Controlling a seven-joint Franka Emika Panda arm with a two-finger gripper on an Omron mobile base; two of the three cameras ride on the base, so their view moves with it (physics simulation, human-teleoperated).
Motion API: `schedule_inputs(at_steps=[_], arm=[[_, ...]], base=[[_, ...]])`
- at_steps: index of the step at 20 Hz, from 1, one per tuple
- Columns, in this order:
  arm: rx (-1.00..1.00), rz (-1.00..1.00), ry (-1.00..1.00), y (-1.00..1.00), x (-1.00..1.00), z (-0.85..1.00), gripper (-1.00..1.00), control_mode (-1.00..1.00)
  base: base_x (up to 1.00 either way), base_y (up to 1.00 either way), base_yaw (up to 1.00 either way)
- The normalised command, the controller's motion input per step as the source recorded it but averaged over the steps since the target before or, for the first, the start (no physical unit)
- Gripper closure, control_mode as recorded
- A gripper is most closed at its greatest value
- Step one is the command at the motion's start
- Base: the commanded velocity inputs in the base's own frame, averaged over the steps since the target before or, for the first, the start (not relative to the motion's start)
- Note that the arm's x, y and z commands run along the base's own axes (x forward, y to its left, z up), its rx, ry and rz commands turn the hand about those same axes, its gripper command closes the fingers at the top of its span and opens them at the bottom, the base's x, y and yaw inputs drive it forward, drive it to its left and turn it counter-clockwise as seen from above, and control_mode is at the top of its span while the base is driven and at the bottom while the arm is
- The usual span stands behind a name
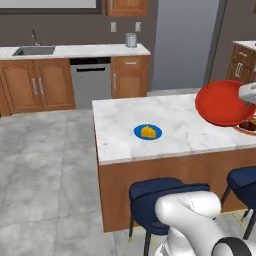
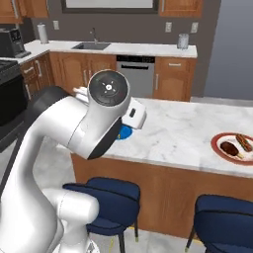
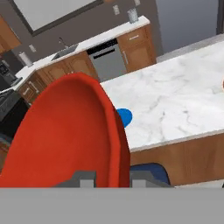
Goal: Take the smaller bowl and place it next to the appetizer plate on the dining counter , and place the larger bowl next to the plate with cooked food.
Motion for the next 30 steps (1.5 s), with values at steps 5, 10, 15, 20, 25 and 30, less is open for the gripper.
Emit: schedule_inputs(at_steps=[5, 10, 15, 20, 25, 30], arm=[[0.0, 0.0, 0.0, 0.0, 0.0, 0.0, 1.0, 1.0], [0.0, 0.04, 0.0, -0.23, 0.17, -0.29, 1.0, -1.0], [-0.02, -0.01, 0.0, -0.45, 0.7, -0.82, 1.0, -1.0], [0.0, -0.11, 0.11, -0.33, 0.74, -0.57, 1.0, -1.0], [0.03, -0.19, 0.22, -0.53, 0.58, -0.32, 1.0, -1.0], [0.15, -0.26, 0.22, -0.73, 0.21, -0.24, 1.0, -1.0]], base=[[0.45, -0.64, 0.66], [0.19, -0.32, 0.26], [0.0, 0.0, 0.0], [0.0, 0.0, 0.0], [0.0, 0.0, 0.0], [0.0, 0.0, 0.0]])
